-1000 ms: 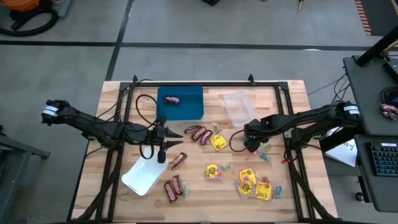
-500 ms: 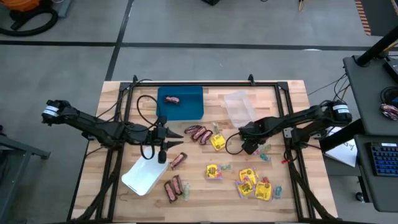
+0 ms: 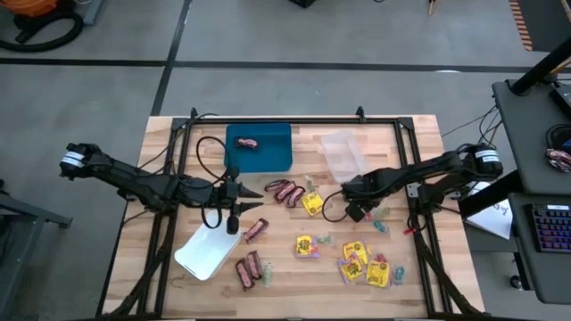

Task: Sort candy
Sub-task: Put the yellow candy into the transparent bin

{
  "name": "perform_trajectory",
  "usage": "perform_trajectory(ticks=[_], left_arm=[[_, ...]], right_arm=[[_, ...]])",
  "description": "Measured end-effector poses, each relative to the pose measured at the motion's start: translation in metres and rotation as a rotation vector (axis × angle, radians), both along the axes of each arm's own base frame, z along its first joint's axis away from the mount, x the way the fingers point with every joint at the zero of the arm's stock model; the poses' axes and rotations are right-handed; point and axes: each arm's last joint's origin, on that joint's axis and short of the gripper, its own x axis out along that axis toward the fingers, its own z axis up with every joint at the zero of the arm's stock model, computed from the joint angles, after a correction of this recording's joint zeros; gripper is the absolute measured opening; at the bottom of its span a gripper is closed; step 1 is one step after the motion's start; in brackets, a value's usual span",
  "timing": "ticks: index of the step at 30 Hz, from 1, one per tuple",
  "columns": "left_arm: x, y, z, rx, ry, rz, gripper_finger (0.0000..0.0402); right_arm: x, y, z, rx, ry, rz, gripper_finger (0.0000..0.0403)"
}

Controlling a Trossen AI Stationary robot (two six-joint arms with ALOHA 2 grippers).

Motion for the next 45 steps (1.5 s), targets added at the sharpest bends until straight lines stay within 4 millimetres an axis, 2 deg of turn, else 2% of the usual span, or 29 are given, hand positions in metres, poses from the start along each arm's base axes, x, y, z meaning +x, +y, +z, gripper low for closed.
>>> perform_trajectory(ticks=[11,18,24,29,33,38,41,45], left_arm=[[0.0,0.0,0.0,-0.004,-0.003,0.001,0.0076],[0.0,0.0,0.001,-0.006,-0.01,0.001,0.0076],[0.0,0.0,0.001,-0.007,-0.01,0.001,0.0076],[0.001,0.0,0.005,-0.008,-0.014,0.001,0.0076],[0.001,0.0,0.014,-0.003,0.017,0.001,0.0076],[0.0,0.0,0.023,-0.022,0.09,0.011,0.0076],[0.0,0.0,0.025,-0.034,0.106,0.015,0.0076],[0.0,-0.001,0.026,-0.049,0.105,0.019,0.0076]], right_arm=[[-0.01,0.001,0.03,0.023,-0.15,-0.032,0.0009],[-0.014,0.001,0.052,0.029,-0.33,-0.021,0.0009],[0.007,0.004,0.071,0.001,-0.644,0.096,0.0009],[0.038,0.007,0.082,-0.075,-0.927,0.237,0.0009],[0.062,0.01,0.082,-0.163,-1.093,0.364,0.0009],[0.082,0.012,0.077,-0.293,-1.197,0.458,0.0009],[0.087,0.007,0.074,-0.479,-1.159,0.409,0.0009],[0.085,-0.004,0.069,-0.834,-0.959,0.245,0.0009]])
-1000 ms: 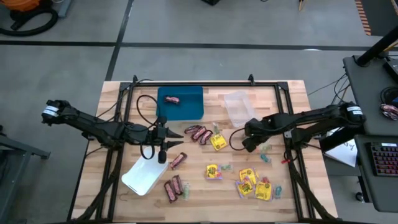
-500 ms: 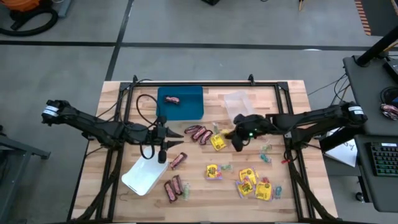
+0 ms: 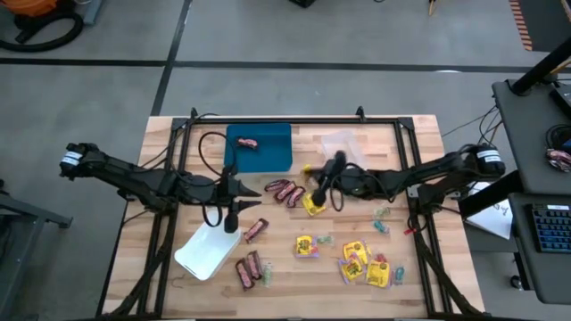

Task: Sort candy
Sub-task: Put the yellow candy into the transparent bin

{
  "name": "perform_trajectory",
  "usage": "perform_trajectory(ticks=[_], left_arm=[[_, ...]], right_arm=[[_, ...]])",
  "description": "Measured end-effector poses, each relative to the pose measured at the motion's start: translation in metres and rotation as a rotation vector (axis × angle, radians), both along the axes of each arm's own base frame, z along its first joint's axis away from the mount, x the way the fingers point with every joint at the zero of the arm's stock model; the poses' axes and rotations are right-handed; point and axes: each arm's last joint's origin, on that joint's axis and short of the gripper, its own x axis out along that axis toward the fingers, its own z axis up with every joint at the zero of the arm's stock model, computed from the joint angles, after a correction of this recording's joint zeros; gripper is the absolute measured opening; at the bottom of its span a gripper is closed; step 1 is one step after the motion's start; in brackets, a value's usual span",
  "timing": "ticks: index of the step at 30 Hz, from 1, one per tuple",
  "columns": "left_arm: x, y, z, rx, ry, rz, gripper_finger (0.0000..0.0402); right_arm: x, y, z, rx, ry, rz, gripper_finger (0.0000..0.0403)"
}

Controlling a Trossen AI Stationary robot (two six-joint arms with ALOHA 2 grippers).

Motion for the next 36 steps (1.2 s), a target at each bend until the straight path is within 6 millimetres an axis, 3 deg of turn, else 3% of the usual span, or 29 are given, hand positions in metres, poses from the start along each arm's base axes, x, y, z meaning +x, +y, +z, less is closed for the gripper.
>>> perform_trajectory(ticks=[6,11,18,22,30,36], left_arm=[[0.0,0.0,-0.001,-0.012,0.005,0.005,0.0076],[0.0,0.0,-0.001,-0.015,0.004,0.006,0.0076],[0.0,0.0,-0.001,-0.015,0.004,0.006,0.0076],[0.0,0.0,-0.001,-0.016,0.0,0.006,0.0076],[0.002,0.0,-0.003,-0.013,0.009,0.007,0.0076],[0.008,-0.002,-0.01,-0.007,0.031,0.008,0.0076]], right_arm=[[-0.011,-0.022,-0.002,-0.31,0.177,-0.51,0.0009],[-0.023,-0.049,-0.013,-0.316,0.299,-0.668,0.0009],[-0.04,-0.087,-0.037,0.102,0.299,-0.581,0.0009],[-0.045,-0.099,-0.042,0.278,0.298,-0.506,0.0009],[-0.046,-0.102,-0.042,0.318,0.292,-0.483,0.0016],[-0.046,-0.102,-0.042,0.318,0.292,-0.483,0.0062]])
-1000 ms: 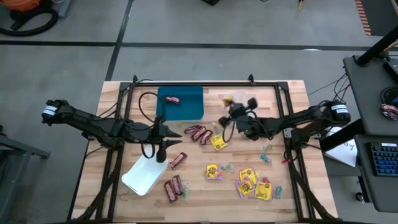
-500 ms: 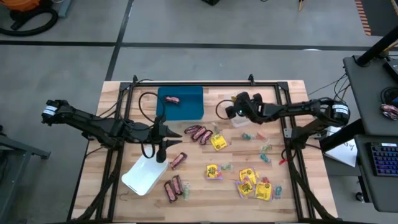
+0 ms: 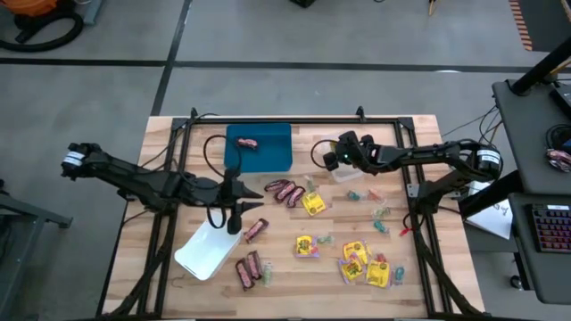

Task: Sort candy
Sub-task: Put the yellow candy into the transparent bin, then put the green gummy into the white bin

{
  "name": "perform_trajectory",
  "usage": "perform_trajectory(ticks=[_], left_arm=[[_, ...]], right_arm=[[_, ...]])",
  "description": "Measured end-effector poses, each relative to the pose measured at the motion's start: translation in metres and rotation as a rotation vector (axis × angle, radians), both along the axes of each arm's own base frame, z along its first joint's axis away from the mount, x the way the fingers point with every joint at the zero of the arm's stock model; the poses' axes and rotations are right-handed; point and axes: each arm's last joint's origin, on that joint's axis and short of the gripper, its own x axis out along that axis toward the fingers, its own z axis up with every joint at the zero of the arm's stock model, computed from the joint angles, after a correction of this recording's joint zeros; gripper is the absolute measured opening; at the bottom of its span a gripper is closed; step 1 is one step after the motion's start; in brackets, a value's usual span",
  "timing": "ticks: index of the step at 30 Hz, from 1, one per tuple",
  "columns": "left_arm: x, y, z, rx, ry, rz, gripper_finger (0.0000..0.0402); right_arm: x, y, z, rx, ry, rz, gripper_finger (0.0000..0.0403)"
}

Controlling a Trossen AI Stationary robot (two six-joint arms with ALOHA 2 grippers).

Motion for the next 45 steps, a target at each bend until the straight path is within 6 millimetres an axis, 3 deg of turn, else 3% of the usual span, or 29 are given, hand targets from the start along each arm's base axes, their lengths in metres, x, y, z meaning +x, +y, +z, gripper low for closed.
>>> perform_trajectory(ticks=[11,19,25,32,39,45], left_arm=[[0.008,-0.002,-0.007,0.001,0.017,0.002,0.0076],[0.014,-0.004,-0.016,-0.018,0.047,0.013,0.0076],[0.02,-0.005,-0.024,-0.032,0.08,0.024,0.0076],[0.025,-0.007,-0.028,-0.027,0.075,0.021,0.0076],[0.025,-0.007,-0.027,-0.016,0.072,0.015,0.0076],[0.025,-0.007,-0.027,-0.016,0.066,0.014,0.0076]], right_arm=[[-0.001,0.0,0.002,-0.001,-0.008,0.002,0.0161],[-0.005,0.013,0.031,0.068,-0.163,0.144,0.0184],[-0.006,0.042,0.053,0.226,-0.314,0.428,0.0178],[0.0,0.088,0.056,0.402,-0.353,0.654,0.0169],[0.0,0.124,0.05,0.551,-0.155,0.695,0.0168],[0.003,0.153,0.038,0.491,0.021,0.889,0.0168]])
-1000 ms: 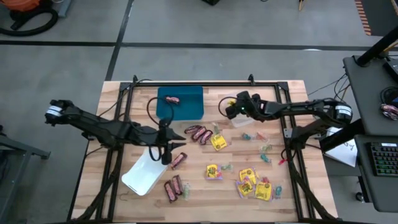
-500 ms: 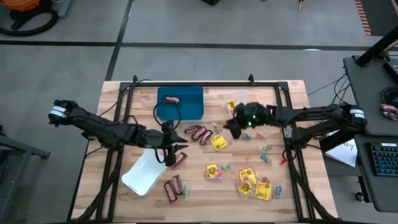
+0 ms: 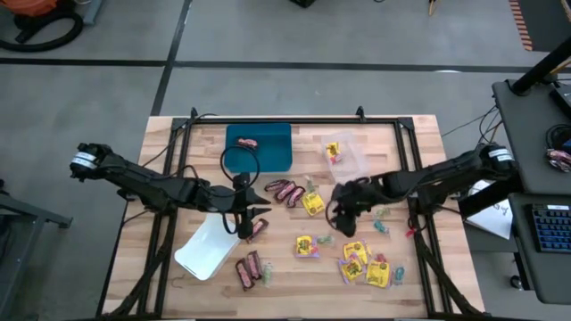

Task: Sort candy
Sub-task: Put the green gummy into the white bin

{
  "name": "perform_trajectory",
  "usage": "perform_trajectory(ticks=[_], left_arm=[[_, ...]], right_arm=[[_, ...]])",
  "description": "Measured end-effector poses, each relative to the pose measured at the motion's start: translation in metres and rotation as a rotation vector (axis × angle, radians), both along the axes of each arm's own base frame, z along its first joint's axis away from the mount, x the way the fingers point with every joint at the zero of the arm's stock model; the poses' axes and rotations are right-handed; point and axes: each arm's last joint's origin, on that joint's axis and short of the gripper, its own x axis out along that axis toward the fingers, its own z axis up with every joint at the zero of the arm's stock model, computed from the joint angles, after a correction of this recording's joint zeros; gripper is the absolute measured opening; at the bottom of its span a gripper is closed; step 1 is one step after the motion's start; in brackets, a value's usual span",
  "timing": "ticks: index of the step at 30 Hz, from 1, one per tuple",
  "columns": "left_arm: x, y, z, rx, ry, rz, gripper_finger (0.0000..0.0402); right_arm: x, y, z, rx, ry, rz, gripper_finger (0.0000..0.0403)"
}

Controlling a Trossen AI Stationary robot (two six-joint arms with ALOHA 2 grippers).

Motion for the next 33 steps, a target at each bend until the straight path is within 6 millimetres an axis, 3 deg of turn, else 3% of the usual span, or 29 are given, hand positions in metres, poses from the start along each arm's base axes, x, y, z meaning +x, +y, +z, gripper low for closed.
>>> perform_trajectory(ticks=[4,14,33], left_arm=[[0.0,0.0,0.0,-0.001,-0.004,0.0,0.0076],[0.001,0.0,0.002,-0.004,-0.019,0.0,0.0076],[0.003,0.0,0.006,0.005,-0.066,-0.007,0.0076]], right_arm=[[0.0,0.02,-0.01,-0.063,0.023,0.148,0.0168],[0.003,0.054,-0.042,-0.249,0.102,0.15,0.0163],[0.022,0.072,-0.091,-0.228,0.147,0.069,0.0144]])
